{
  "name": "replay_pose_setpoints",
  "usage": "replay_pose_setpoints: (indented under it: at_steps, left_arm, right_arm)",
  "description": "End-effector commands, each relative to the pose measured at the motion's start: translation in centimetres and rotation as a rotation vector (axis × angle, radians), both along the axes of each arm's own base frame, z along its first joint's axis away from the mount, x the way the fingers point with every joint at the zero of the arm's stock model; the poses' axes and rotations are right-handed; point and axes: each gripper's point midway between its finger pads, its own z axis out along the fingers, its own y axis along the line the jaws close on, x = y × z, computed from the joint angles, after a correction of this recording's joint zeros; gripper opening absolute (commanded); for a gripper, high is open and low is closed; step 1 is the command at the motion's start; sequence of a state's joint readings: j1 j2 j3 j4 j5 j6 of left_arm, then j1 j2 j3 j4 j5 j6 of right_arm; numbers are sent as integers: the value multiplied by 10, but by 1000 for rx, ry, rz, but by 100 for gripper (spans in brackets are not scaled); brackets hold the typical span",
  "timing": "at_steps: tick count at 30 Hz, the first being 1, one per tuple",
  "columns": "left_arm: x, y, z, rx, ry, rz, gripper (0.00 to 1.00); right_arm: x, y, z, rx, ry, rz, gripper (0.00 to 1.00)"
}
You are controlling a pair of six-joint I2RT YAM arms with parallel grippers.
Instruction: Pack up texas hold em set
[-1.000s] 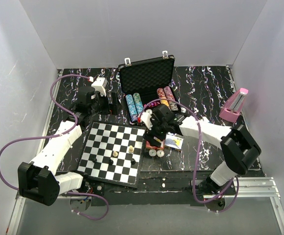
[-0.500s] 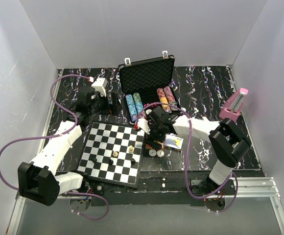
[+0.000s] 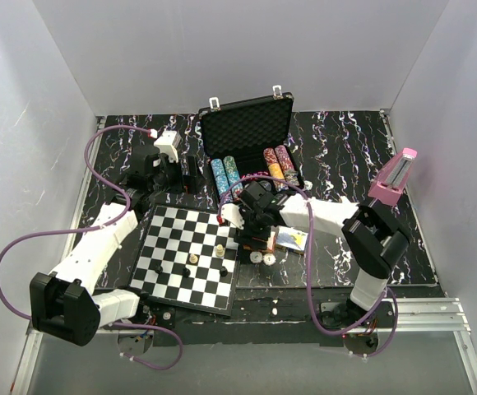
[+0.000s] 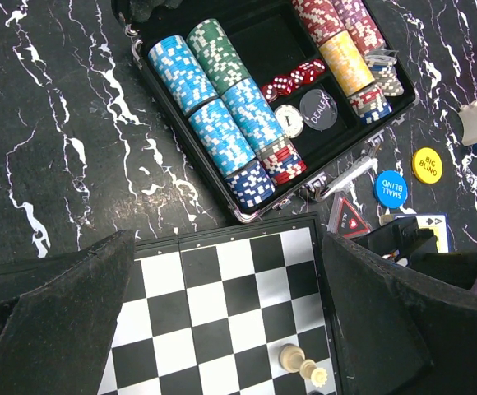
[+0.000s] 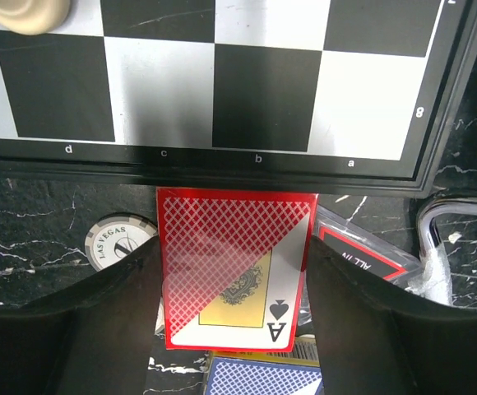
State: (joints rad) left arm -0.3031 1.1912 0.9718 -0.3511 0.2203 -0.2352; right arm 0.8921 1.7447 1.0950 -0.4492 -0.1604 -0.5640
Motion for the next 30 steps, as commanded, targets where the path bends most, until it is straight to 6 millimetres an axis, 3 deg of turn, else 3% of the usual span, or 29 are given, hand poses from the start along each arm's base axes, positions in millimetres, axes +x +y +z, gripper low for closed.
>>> replay_pose_setpoints:
  at_steps: [1, 4, 6, 8, 18, 25, 30]
  left_arm:
    - [-1, -2, 28, -21, -62, -16, 98]
    - [-2, -5, 28, -35, -57, -25, 98]
    - [-3, -9, 27, -58, -41, -32, 98]
    - [-7, -13, 23, -85, -10, -39, 98]
    - [-32, -54, 4, -324, 221, -158, 98]
    - [-59, -98, -3, -441, 368, -353, 95]
    - [-84, -132, -4, -463, 431, -511, 92]
  right_arm:
    - [-9, -4, -25, -64, 58, 17, 56]
    - [-4, -5, -22, -78, 38, -5, 26]
    - [0, -4, -14, -55, 2, -19, 12]
    - [6, -1, 3, -7, -52, -30, 3]
    - [24, 10, 91, 206, -266, -41, 1]
    - [17, 14, 148, 356, -332, -25, 1]
    - [10, 14, 176, 440, -360, -21, 1]
